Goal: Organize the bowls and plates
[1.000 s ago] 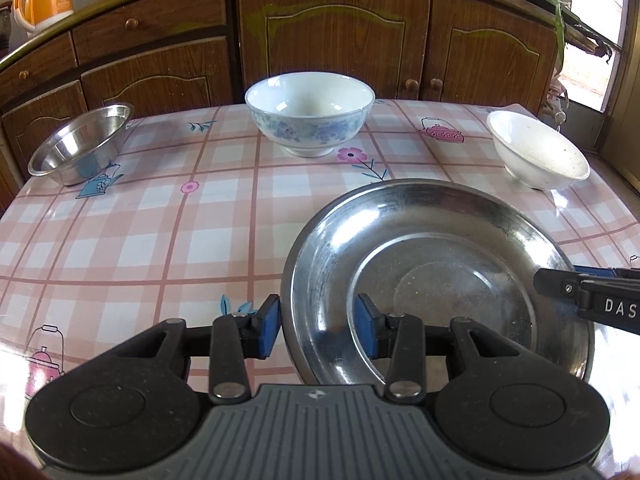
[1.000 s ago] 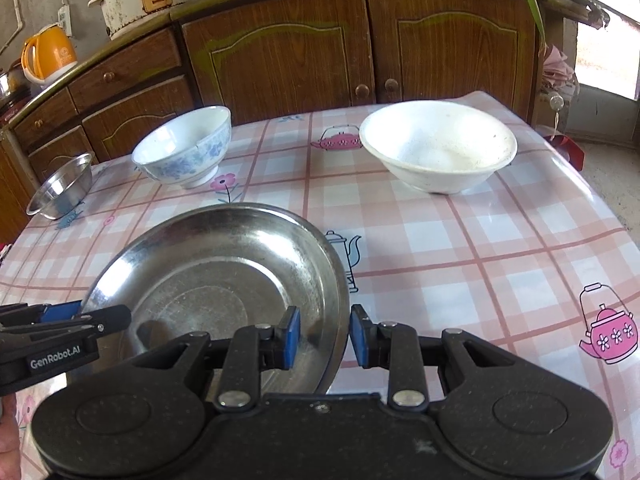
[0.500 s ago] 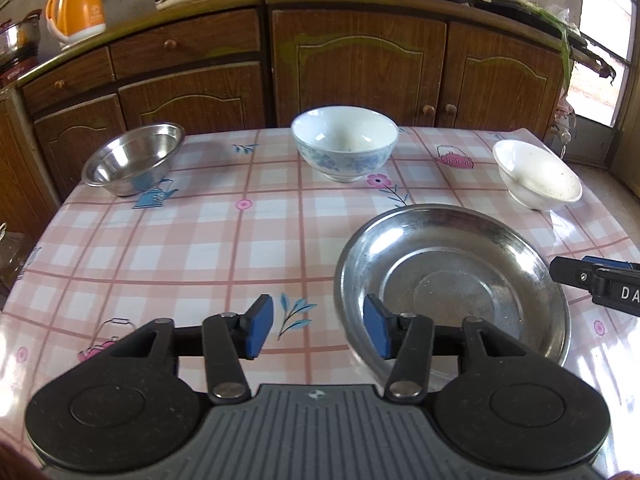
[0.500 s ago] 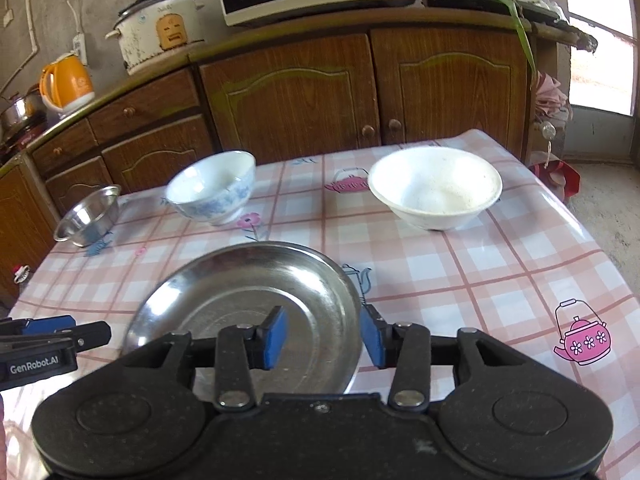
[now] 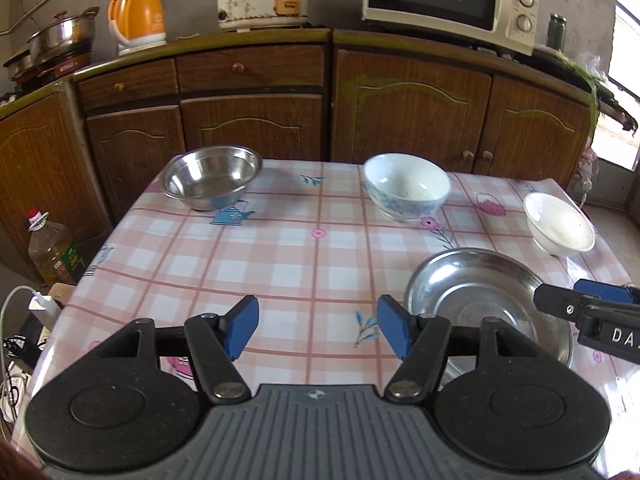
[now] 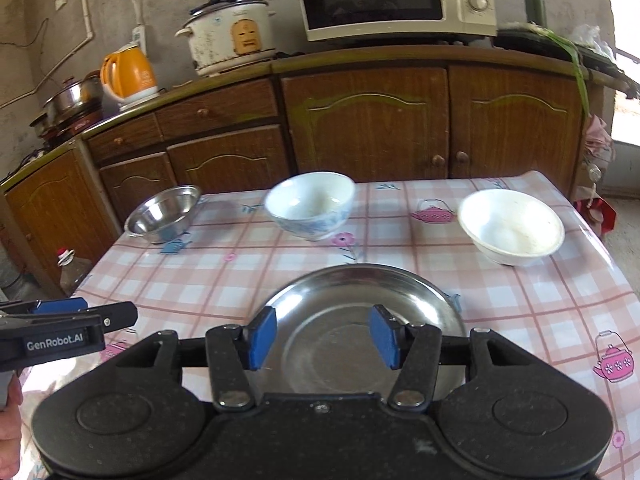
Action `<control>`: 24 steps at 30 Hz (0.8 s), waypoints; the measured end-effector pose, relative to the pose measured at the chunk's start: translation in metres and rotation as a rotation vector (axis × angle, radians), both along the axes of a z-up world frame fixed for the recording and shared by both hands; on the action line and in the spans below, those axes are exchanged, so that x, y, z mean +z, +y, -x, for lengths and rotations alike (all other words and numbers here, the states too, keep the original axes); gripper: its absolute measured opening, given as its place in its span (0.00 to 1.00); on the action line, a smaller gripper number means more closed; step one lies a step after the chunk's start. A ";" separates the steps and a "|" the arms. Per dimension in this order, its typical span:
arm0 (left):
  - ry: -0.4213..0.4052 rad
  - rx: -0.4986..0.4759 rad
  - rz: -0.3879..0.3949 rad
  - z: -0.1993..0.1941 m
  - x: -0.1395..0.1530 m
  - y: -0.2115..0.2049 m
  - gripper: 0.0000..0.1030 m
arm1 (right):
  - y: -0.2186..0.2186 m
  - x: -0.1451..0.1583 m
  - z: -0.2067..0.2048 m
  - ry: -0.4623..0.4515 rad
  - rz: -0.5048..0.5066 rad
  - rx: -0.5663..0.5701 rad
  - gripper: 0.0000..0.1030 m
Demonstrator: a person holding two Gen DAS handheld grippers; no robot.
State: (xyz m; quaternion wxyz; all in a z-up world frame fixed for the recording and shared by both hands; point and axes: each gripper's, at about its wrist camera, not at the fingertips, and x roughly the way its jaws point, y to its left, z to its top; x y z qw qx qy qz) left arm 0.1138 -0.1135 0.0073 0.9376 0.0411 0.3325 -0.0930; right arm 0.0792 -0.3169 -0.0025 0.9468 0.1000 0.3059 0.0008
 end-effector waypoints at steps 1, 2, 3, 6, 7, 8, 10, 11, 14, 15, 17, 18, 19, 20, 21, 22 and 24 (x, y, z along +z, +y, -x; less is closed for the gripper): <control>-0.003 0.006 -0.001 0.000 0.002 0.004 0.66 | 0.006 0.002 -0.001 0.000 0.002 0.008 0.63; -0.008 0.013 -0.001 0.000 0.003 0.008 0.66 | 0.011 0.004 -0.003 0.000 0.004 0.015 0.64; -0.012 0.021 0.001 0.000 0.004 0.012 0.67 | 0.018 0.006 -0.005 0.000 0.009 0.023 0.64; -0.014 0.037 0.016 -0.003 0.006 0.026 0.68 | 0.034 0.009 -0.011 0.002 0.022 0.047 0.65; -0.014 0.043 0.019 -0.003 0.007 0.030 0.68 | 0.040 0.010 -0.013 0.003 0.026 0.055 0.65; -0.016 0.049 0.022 -0.005 0.007 0.035 0.69 | 0.045 0.011 -0.016 0.003 0.029 0.061 0.65; -0.017 0.062 0.029 -0.008 0.008 0.043 0.69 | 0.055 0.013 -0.022 0.005 0.035 0.074 0.65; -0.018 0.070 0.034 -0.010 0.008 0.049 0.69 | 0.059 0.013 -0.025 0.005 0.036 0.080 0.65; -0.020 0.106 0.043 -0.018 0.007 0.063 0.71 | 0.074 0.014 -0.037 0.010 0.041 0.100 0.65; -0.019 0.117 0.048 -0.021 0.006 0.067 0.71 | 0.079 0.014 -0.042 0.011 0.047 0.107 0.65; -0.017 0.143 0.061 -0.029 0.004 0.077 0.72 | 0.090 0.013 -0.052 0.013 0.060 0.121 0.65; -0.014 0.153 0.064 -0.033 0.003 0.082 0.72 | 0.094 0.013 -0.058 0.016 0.066 0.128 0.65; -0.011 0.165 0.066 -0.038 0.002 0.088 0.72 | 0.099 0.013 -0.064 0.017 0.069 0.134 0.65; -0.006 0.175 0.067 -0.044 0.001 0.094 0.72 | 0.102 0.013 -0.070 0.018 0.068 0.139 0.65; -0.004 0.183 0.066 -0.050 0.000 0.099 0.72 | 0.106 0.013 -0.078 0.018 0.065 0.144 0.65; -0.004 0.190 0.062 -0.056 -0.001 0.104 0.72 | 0.110 0.013 -0.085 0.019 0.061 0.148 0.65; -0.003 0.202 0.050 -0.071 -0.001 0.113 0.72 | 0.117 0.013 -0.102 0.016 0.057 0.152 0.65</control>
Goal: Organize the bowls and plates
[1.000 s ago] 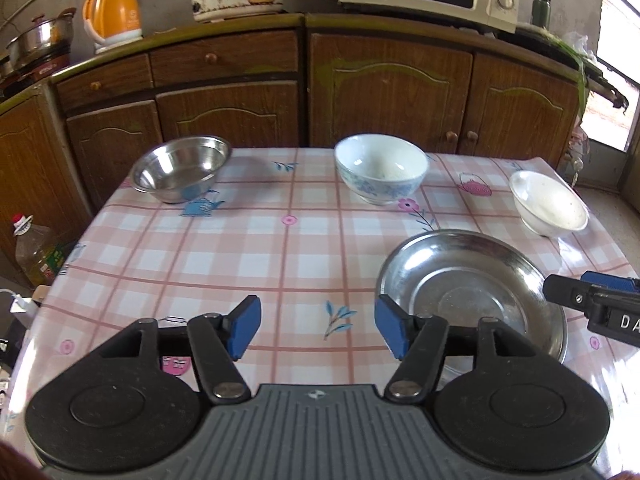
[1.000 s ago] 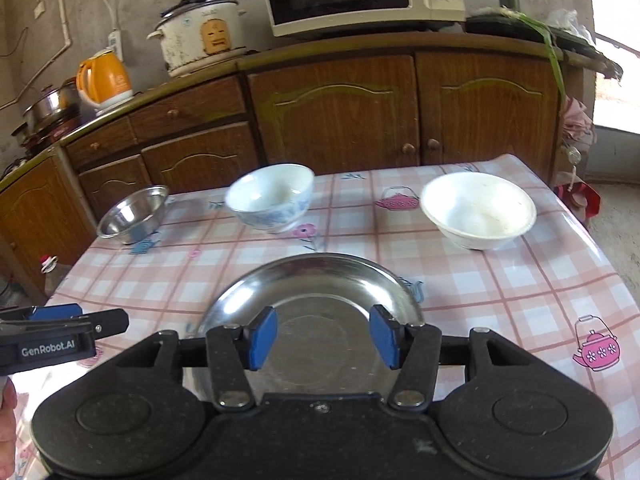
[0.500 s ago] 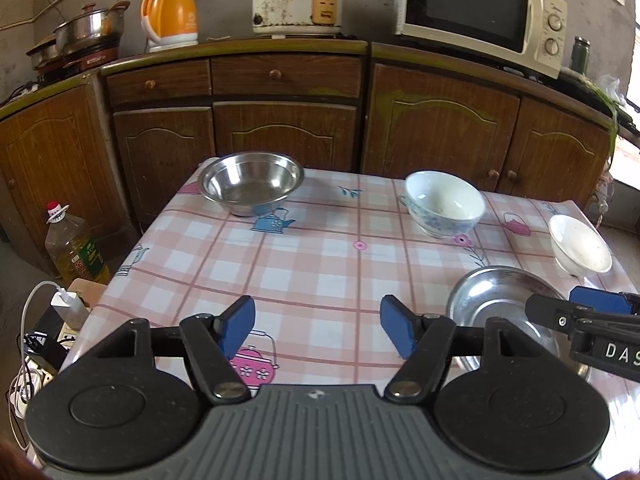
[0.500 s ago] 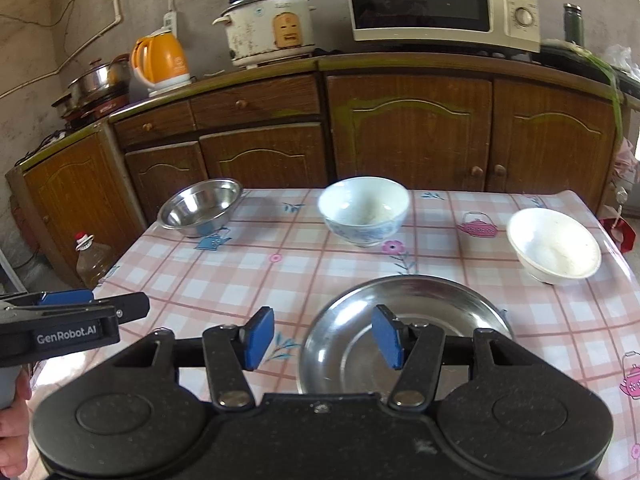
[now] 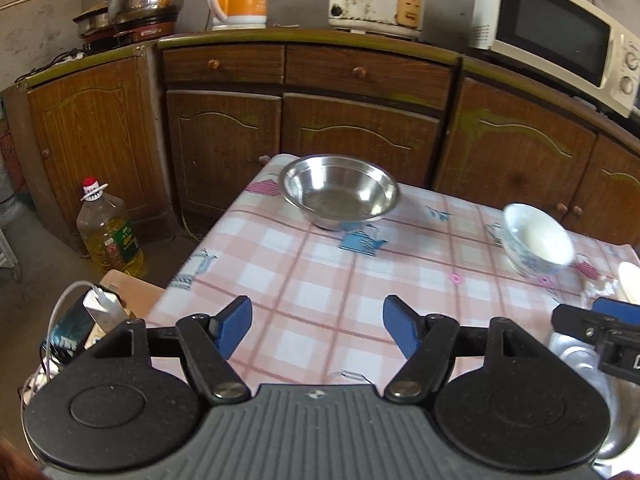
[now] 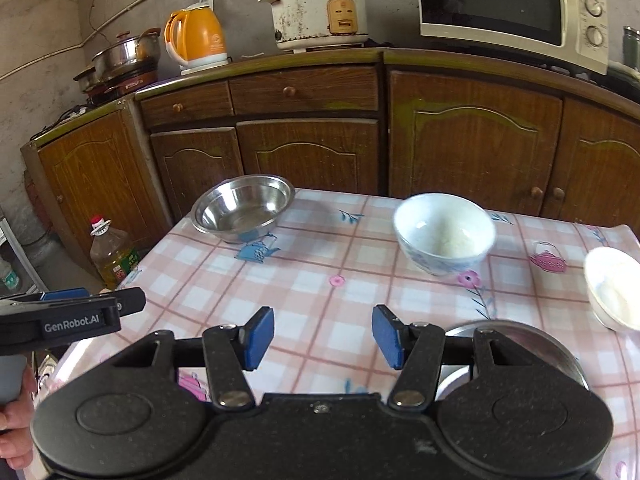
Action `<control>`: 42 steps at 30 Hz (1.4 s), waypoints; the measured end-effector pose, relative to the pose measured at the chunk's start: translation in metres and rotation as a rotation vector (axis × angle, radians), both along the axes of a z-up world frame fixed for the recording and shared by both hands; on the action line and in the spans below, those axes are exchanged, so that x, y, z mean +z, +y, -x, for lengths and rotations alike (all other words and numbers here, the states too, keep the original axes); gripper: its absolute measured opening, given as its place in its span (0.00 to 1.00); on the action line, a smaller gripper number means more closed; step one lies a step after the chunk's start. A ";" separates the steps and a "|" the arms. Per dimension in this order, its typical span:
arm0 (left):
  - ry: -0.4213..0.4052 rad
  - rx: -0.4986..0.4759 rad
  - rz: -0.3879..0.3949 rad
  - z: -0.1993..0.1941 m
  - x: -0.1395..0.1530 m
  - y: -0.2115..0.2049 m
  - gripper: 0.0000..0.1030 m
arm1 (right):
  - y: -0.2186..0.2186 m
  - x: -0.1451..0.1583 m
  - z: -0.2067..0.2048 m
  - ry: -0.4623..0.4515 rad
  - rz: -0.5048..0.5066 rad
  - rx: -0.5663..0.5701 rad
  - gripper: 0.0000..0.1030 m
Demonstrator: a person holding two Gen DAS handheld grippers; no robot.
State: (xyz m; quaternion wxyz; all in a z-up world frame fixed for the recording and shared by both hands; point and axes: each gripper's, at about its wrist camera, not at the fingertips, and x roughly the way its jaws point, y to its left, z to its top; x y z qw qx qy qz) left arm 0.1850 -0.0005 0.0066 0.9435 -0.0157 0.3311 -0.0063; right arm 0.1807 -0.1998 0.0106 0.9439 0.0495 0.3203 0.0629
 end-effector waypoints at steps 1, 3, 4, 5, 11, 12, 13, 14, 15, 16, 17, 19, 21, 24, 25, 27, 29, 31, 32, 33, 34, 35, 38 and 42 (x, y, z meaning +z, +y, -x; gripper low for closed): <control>-0.004 0.006 0.000 -0.007 0.000 0.005 0.72 | 0.003 0.000 -0.010 0.001 0.000 0.002 0.65; -0.005 0.018 -0.003 -0.024 0.001 0.015 0.72 | 0.009 -0.001 -0.029 0.003 -0.005 0.009 0.65; -0.006 0.024 0.000 -0.032 0.002 0.019 0.72 | 0.011 -0.001 -0.039 0.001 -0.008 0.011 0.65; -0.014 0.026 0.003 -0.041 0.002 0.024 0.72 | 0.014 -0.002 -0.049 -0.001 -0.005 0.012 0.65; -0.036 0.024 -0.018 -0.101 -0.005 0.041 0.72 | 0.026 -0.013 -0.122 -0.001 -0.023 0.019 0.65; -0.038 0.020 -0.025 -0.110 -0.007 0.042 0.72 | 0.028 -0.016 -0.134 0.002 -0.028 0.023 0.65; -0.044 0.009 -0.034 -0.120 -0.009 0.042 0.72 | 0.030 -0.019 -0.146 0.003 -0.038 0.025 0.65; -0.044 0.002 -0.051 -0.130 -0.011 0.042 0.72 | 0.032 -0.022 -0.158 0.006 -0.041 0.025 0.65; -0.038 -0.005 -0.072 -0.141 -0.014 0.041 0.72 | 0.035 -0.026 -0.169 0.014 -0.046 0.026 0.65; -0.033 -0.007 -0.086 -0.150 -0.017 0.041 0.72 | 0.037 -0.030 -0.180 0.025 -0.055 0.028 0.65; -0.025 -0.004 -0.097 -0.159 -0.019 0.042 0.72 | 0.040 -0.034 -0.189 0.034 -0.060 0.031 0.65; 0.001 0.009 -0.090 -0.176 -0.023 0.047 0.72 | 0.044 -0.043 -0.207 0.050 -0.069 0.040 0.65; 0.010 0.040 -0.056 -0.187 -0.026 0.053 0.72 | 0.047 -0.052 -0.222 0.070 -0.080 0.038 0.65; 0.015 0.050 -0.048 -0.200 -0.031 0.056 0.72 | 0.050 -0.065 -0.240 0.088 -0.073 0.022 0.65; 0.019 0.043 -0.049 -0.205 -0.033 0.056 0.72 | 0.049 -0.070 -0.245 0.100 -0.084 0.018 0.65; 0.019 0.048 -0.059 -0.211 -0.036 0.055 0.71 | 0.049 -0.078 -0.251 0.106 -0.102 0.008 0.65; 0.030 0.060 -0.055 -0.217 -0.040 0.055 0.69 | 0.048 -0.086 -0.257 0.108 -0.139 0.015 0.65; 0.037 0.065 -0.029 -0.224 -0.044 0.057 0.62 | 0.050 -0.092 -0.262 0.104 -0.153 0.013 0.65; 0.046 0.061 -0.015 -0.228 -0.046 0.057 0.61 | 0.051 -0.094 -0.263 0.102 -0.157 0.019 0.65; 0.051 0.058 -0.007 -0.231 -0.048 0.056 0.61 | 0.053 -0.096 -0.266 0.111 -0.168 0.035 0.64; 0.047 0.053 -0.003 -0.232 -0.050 0.055 0.55 | 0.054 -0.099 -0.267 0.119 -0.174 0.039 0.59; 0.040 0.049 0.004 -0.232 -0.051 0.055 0.50 | 0.055 -0.100 -0.269 0.122 -0.183 0.047 0.42; 0.055 0.006 0.031 -0.234 -0.053 0.051 0.25 | 0.056 -0.099 -0.266 0.107 -0.205 0.068 0.24; 0.048 -0.011 0.023 -0.223 -0.054 0.045 0.21 | 0.056 -0.091 -0.254 0.082 -0.171 0.066 0.24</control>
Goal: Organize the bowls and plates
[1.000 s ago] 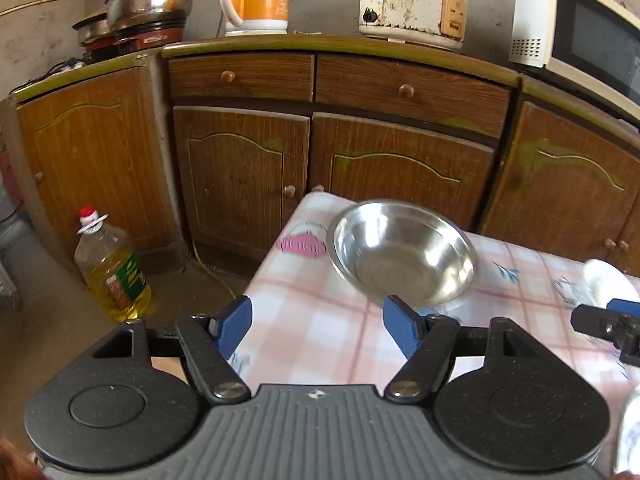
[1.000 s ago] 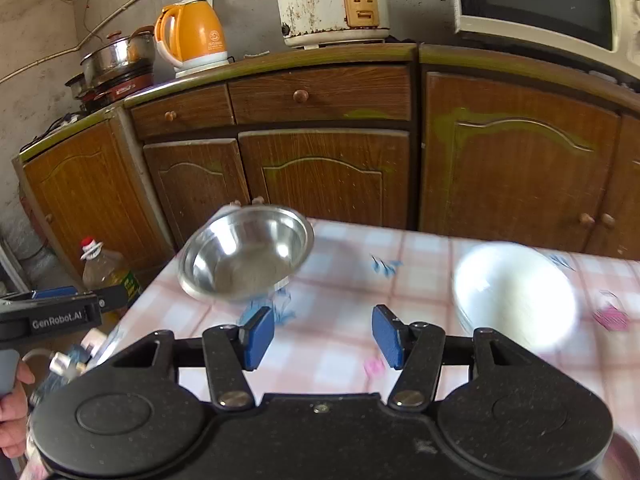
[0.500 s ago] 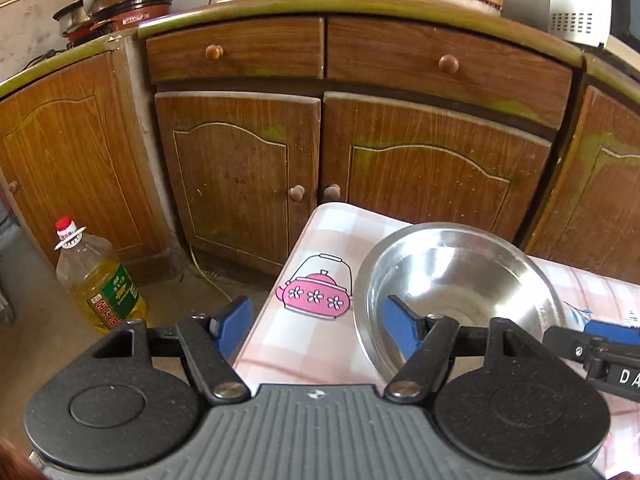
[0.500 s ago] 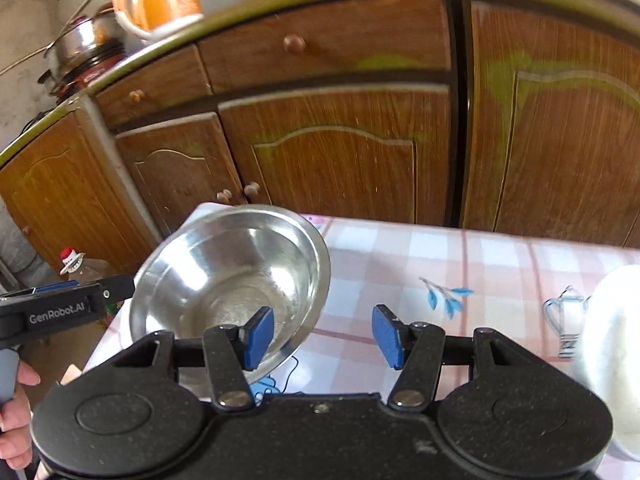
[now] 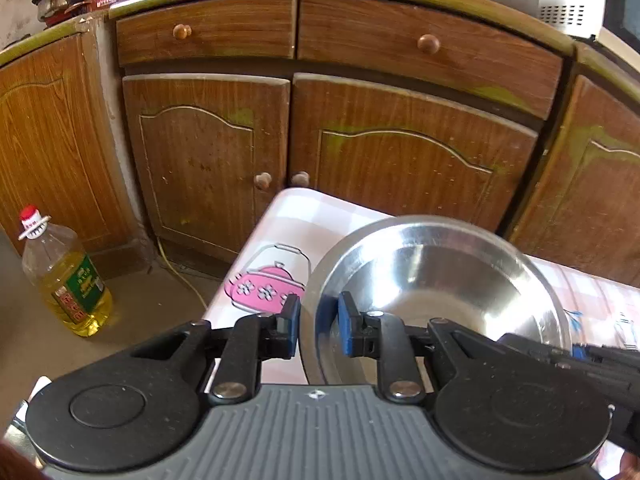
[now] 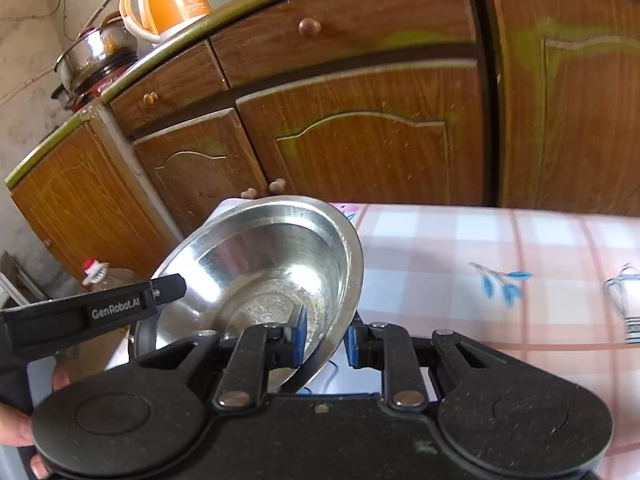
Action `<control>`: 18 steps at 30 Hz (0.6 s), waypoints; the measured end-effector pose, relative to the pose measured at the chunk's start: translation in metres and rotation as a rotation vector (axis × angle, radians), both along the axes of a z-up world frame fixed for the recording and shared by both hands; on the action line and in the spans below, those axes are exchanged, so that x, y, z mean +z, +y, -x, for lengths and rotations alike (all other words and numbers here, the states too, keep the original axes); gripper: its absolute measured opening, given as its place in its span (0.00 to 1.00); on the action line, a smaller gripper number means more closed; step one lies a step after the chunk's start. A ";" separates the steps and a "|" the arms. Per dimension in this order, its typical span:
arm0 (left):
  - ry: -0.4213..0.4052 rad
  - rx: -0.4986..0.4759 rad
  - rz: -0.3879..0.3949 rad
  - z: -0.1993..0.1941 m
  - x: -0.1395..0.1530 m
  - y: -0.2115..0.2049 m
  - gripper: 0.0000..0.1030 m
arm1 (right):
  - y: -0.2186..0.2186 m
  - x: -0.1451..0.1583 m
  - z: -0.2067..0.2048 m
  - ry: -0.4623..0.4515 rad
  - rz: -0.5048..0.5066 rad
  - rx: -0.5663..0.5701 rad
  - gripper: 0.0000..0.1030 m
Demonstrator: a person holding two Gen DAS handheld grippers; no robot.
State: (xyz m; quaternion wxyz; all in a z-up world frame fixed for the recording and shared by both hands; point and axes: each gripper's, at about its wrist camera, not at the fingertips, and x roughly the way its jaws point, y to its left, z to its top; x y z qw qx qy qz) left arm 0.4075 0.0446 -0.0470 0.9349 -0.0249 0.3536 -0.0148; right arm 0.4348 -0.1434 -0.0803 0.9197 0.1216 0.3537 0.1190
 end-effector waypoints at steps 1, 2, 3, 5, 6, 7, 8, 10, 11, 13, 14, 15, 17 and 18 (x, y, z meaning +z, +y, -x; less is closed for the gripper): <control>0.002 0.002 0.018 0.004 0.000 0.002 0.21 | -0.001 0.002 0.003 -0.002 -0.002 0.002 0.24; 0.001 0.002 0.031 0.010 0.002 0.003 0.20 | -0.003 0.004 0.008 -0.004 -0.001 0.002 0.24; -0.003 0.000 0.033 0.015 0.003 0.002 0.20 | -0.004 0.008 0.013 -0.012 0.005 0.004 0.23; -0.013 0.003 0.029 0.029 0.007 0.000 0.20 | -0.004 0.014 0.023 -0.020 0.014 0.007 0.23; -0.020 0.008 0.033 0.036 0.009 -0.001 0.19 | -0.005 0.018 0.029 -0.025 0.022 0.011 0.23; -0.024 0.009 0.032 0.042 0.011 -0.002 0.19 | -0.005 0.022 0.036 -0.031 0.027 0.016 0.23; -0.026 0.012 0.033 0.048 0.013 -0.003 0.19 | -0.006 0.026 0.042 -0.031 0.028 0.018 0.23; -0.035 0.013 0.034 0.059 0.020 -0.004 0.19 | -0.008 0.033 0.055 -0.032 0.026 0.016 0.24; -0.042 0.012 0.030 0.065 0.025 -0.006 0.19 | -0.009 0.037 0.062 -0.032 0.023 0.014 0.24; -0.055 0.014 0.017 0.079 0.034 -0.010 0.19 | -0.011 0.046 0.076 -0.036 0.021 0.012 0.24; -0.066 0.015 0.011 0.087 0.039 -0.012 0.19 | -0.012 0.051 0.083 -0.039 0.025 0.013 0.24; -0.075 0.014 0.003 0.094 0.044 -0.014 0.19 | -0.013 0.057 0.091 -0.047 0.026 0.012 0.24; -0.082 0.008 -0.014 0.106 0.054 -0.017 0.19 | -0.016 0.069 0.107 -0.054 0.022 0.010 0.24; -0.088 0.006 -0.012 0.113 0.059 -0.018 0.19 | -0.018 0.075 0.115 -0.059 0.022 0.009 0.24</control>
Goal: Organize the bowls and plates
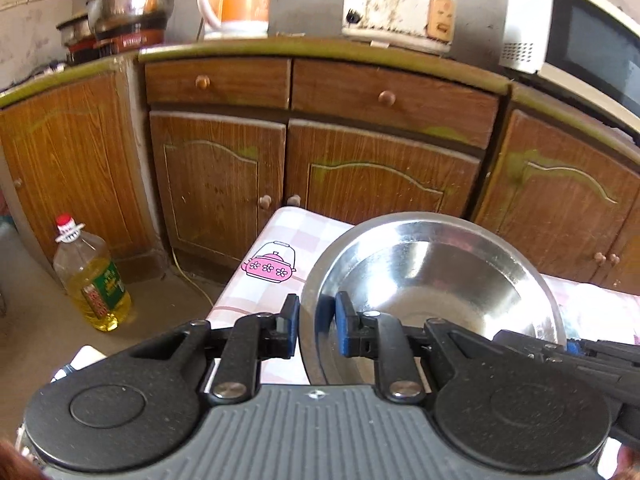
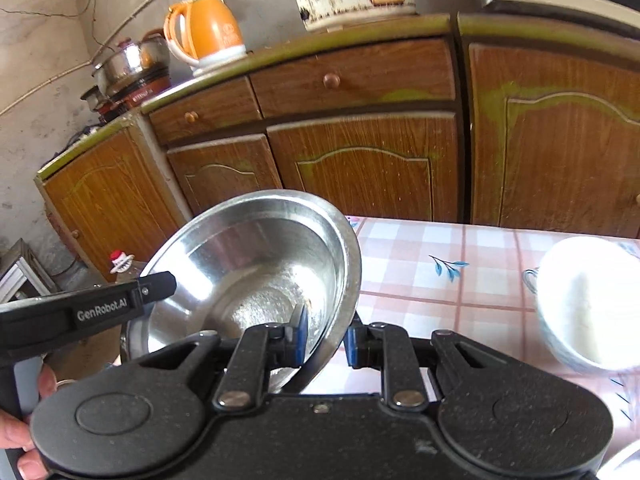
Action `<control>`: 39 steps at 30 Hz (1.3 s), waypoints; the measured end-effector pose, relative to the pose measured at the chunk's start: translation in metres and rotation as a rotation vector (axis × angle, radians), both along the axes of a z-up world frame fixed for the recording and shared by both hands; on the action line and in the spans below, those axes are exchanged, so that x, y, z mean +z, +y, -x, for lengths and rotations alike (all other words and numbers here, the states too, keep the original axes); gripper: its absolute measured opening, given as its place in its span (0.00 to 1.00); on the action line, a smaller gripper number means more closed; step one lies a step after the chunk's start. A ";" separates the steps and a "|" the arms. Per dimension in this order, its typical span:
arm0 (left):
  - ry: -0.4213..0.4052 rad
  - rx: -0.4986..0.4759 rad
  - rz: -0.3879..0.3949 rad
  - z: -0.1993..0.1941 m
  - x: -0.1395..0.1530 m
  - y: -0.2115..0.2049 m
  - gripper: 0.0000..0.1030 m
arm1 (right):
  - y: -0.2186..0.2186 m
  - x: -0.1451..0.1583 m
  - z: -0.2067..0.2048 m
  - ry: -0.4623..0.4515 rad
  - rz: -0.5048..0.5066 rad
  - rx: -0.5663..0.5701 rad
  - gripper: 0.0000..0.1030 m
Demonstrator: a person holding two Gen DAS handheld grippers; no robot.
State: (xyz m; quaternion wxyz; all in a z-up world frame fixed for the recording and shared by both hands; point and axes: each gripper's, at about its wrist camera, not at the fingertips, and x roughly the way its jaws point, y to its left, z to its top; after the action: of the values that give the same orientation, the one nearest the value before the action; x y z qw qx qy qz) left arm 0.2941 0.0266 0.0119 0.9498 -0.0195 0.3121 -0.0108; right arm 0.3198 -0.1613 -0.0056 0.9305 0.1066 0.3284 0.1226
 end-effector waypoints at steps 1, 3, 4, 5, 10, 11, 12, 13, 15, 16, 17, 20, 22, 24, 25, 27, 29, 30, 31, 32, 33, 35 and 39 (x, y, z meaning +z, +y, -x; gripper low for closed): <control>-0.006 -0.001 0.001 0.006 0.005 -0.001 0.19 | -0.001 0.006 0.009 -0.007 0.003 -0.001 0.24; -0.013 -0.001 -0.001 0.020 0.015 -0.004 0.19 | -0.004 0.017 0.024 -0.014 0.003 -0.003 0.24; -0.018 -0.002 -0.002 0.028 0.019 -0.006 0.19 | -0.006 0.024 0.033 -0.020 0.006 -0.004 0.24; -0.026 -0.004 -0.006 0.036 0.023 -0.007 0.19 | -0.007 0.029 0.041 -0.029 0.010 -0.003 0.24; -0.049 -0.010 -0.014 0.072 0.041 -0.013 0.20 | -0.014 0.056 0.083 -0.063 0.017 -0.002 0.24; -0.050 -0.011 -0.014 0.077 0.044 -0.014 0.20 | -0.014 0.059 0.090 -0.068 0.021 -0.002 0.24; -0.054 -0.009 -0.012 0.083 0.046 -0.015 0.20 | -0.015 0.063 0.097 -0.072 0.026 -0.001 0.24; -0.058 -0.009 -0.016 0.089 0.048 -0.016 0.21 | -0.015 0.065 0.104 -0.076 0.030 -0.002 0.24; -0.066 -0.011 -0.019 0.100 0.051 -0.018 0.21 | -0.017 0.070 0.117 -0.077 0.033 -0.004 0.24; -0.070 -0.011 -0.019 0.105 0.053 -0.019 0.21 | -0.018 0.072 0.123 -0.075 0.032 -0.005 0.24; -0.074 -0.011 -0.022 0.111 0.055 -0.020 0.21 | -0.019 0.075 0.128 -0.074 0.030 -0.007 0.24; -0.087 -0.013 -0.030 0.126 0.060 -0.022 0.21 | -0.021 0.081 0.146 -0.076 0.030 -0.008 0.24; -0.094 -0.016 -0.027 0.136 0.063 -0.022 0.21 | -0.022 0.085 0.157 -0.083 0.029 -0.009 0.24; -0.095 -0.016 -0.026 0.144 0.065 -0.022 0.21 | -0.023 0.087 0.165 -0.085 0.025 -0.008 0.24; -0.096 -0.015 -0.025 0.147 0.065 -0.022 0.21 | -0.023 0.088 0.170 -0.087 0.025 -0.008 0.24; -0.099 -0.014 -0.026 0.154 0.066 -0.022 0.21 | -0.023 0.089 0.177 -0.087 0.031 -0.007 0.24; -0.103 -0.011 -0.031 0.160 0.067 -0.024 0.21 | -0.023 0.089 0.184 -0.088 0.031 -0.008 0.24; -0.106 -0.010 -0.031 0.164 0.067 -0.024 0.21 | -0.023 0.089 0.186 -0.088 0.031 -0.009 0.24; -0.108 -0.010 -0.033 0.166 0.067 -0.024 0.21 | -0.023 0.088 0.187 -0.086 0.028 -0.009 0.24; -0.107 -0.009 -0.034 0.168 0.067 -0.025 0.21 | -0.023 0.088 0.189 -0.085 0.026 -0.009 0.24; -0.108 -0.008 -0.034 0.170 0.067 -0.025 0.21 | -0.024 0.087 0.192 -0.085 0.026 -0.010 0.24; -0.106 -0.007 -0.034 0.176 0.066 -0.026 0.21 | -0.024 0.087 0.196 -0.085 0.032 -0.010 0.24; -0.107 -0.009 -0.024 0.184 0.064 -0.027 0.21 | -0.026 0.084 0.205 -0.079 0.029 -0.014 0.24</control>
State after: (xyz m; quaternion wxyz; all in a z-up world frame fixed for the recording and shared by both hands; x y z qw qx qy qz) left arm 0.1101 -0.0004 0.0758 0.9653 -0.0059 0.2609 -0.0122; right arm 0.1151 -0.1876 0.0788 0.9450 0.0907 0.2924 0.1153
